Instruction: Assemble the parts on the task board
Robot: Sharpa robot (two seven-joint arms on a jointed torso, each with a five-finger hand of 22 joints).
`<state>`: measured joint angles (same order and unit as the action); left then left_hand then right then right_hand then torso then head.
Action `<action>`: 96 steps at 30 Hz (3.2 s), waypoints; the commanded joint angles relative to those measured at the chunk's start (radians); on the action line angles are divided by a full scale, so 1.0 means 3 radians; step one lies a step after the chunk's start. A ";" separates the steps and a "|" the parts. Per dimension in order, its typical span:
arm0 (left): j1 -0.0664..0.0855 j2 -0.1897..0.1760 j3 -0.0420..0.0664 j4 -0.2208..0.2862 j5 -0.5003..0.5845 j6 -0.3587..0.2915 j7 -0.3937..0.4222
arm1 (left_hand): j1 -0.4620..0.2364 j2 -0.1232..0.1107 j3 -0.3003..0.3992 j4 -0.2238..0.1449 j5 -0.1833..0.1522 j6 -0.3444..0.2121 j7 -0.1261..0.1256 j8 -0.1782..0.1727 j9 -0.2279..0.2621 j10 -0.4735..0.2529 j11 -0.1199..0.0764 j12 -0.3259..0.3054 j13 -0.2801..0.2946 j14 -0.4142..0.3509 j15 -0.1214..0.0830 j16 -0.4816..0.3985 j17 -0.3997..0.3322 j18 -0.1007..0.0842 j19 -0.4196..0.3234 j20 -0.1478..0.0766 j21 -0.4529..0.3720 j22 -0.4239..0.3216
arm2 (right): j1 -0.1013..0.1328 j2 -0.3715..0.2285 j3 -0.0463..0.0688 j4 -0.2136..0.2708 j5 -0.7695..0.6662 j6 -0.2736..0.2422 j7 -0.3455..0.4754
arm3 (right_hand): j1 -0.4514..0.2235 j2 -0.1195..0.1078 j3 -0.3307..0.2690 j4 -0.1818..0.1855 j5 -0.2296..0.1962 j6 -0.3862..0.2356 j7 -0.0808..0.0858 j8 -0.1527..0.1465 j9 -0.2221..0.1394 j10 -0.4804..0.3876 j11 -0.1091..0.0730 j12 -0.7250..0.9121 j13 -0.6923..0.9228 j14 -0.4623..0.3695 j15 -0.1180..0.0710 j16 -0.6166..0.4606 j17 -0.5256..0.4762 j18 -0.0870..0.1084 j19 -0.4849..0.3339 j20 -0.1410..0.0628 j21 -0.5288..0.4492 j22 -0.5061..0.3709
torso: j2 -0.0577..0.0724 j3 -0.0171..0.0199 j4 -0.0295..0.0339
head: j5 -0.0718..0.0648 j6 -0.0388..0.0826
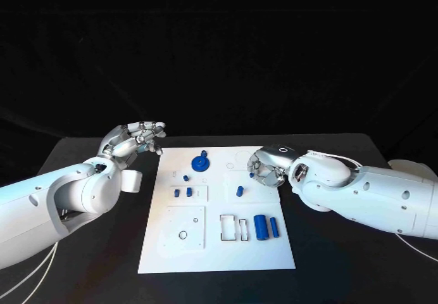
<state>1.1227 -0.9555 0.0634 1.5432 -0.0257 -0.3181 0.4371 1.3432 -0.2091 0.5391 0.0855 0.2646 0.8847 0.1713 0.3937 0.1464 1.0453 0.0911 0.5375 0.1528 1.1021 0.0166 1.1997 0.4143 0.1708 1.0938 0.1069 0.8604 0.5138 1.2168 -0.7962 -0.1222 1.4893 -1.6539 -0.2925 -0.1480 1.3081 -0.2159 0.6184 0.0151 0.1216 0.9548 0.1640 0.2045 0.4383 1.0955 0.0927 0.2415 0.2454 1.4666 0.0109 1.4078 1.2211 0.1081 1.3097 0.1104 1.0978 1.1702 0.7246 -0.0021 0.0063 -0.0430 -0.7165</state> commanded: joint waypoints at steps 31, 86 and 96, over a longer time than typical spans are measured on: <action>0.0001 0.0021 0.0001 0.0015 0.0034 0.0050 -0.0041 | 0.0087 0.0060 -0.0004 -0.0053 0.0012 -0.0039 0.0014 0.0011 -0.0003 -0.0074 0.0011 0.0076 0.0028 -0.0027 0.0008 0.0018 -0.0017 0.0047 0.0054 0.0006 -0.0039 -0.0026 | -0.0092 0.0135 -0.0035 -0.0037 -0.0467 0.0463 -0.0210 | -0.0001 0.0149 0.0069 -0.0078 -0.0093 0.0243 -0.0083 0.0090 0.0028 0.0290 -0.0089 0.0002 -0.0044 0.0124 -0.0066 0.0069 0.0081 -0.0031 0.0125 -0.0045 0.0201 0.0190 | -0.0006 0.0008 -0.0006 | 0.0013 -0.0048; 0.0001 0.0034 -0.0003 -0.0016 -0.0007 0.0099 -0.0159 | 0.0102 0.0061 0.0008 -0.0071 0.0019 -0.0089 0.0040 -0.0004 -0.0014 -0.0149 0.0036 0.0112 0.0037 -0.0062 0.0025 -0.0002 -0.0042 0.0043 0.0050 0.0014 -0.0064 -0.0042 | -0.0076 -0.0099 -0.0003 0.0270 -0.0521 -0.0391 -0.0182 | 0.0063 0.0274 0.0288 -0.0264 -0.0180 0.0326 -0.0096 0.0131 0.0061 0.0414 -0.0112 -0.0041 -0.0069 0.0142 -0.0093 0.0102 0.0139 -0.0072 0.0216 -0.0082 0.0401 0.0385 | -0.0004 0.0009 -0.0008 | 0.0017 -0.0022; 0.0001 0.0036 -0.0004 -0.0016 -0.0008 0.0107 -0.0163 | 0.0098 0.0059 0.0007 -0.0071 0.0019 -0.0097 0.0043 -0.0006 -0.0016 -0.0160 0.0039 0.0117 0.0037 -0.0067 0.0028 -0.0005 -0.0045 0.0043 0.0048 0.0017 -0.0069 -0.0045 | -0.0067 -0.0100 0.0002 0.0260 -0.0471 -0.0361 -0.0177 | 0.0038 0.0254 0.0281 -0.0268 -0.0194 0.0328 -0.0097 0.0133 0.0064 0.0416 -0.0112 -0.0047 -0.0071 0.0139 -0.0092 0.0097 0.0128 -0.0068 0.0204 -0.0080 0.0387 0.0378 | -0.0006 0.0009 -0.0005 | 0.0011 -0.0022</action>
<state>1.1226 -0.9468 0.0618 1.5370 -0.0237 -0.3041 0.3853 1.3701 -0.1904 0.5423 0.0715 0.2646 0.8633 0.1857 0.3926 0.1433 1.0059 0.1019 0.5691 0.1626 1.0880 0.0236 1.1996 0.4016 0.1704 1.1044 0.1109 0.8444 0.5020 1.1960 -0.8267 -0.1219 1.5673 -1.7999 -0.4009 -0.2078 1.3276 -0.1415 0.7041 -0.0677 0.0668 1.0483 0.1345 0.2391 0.4558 1.2158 0.0655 0.2260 0.2234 1.4665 -0.0111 1.4329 1.2604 0.0986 1.3697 0.0861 1.2169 1.2850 0.7227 0.0004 0.0042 -0.0398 -0.7229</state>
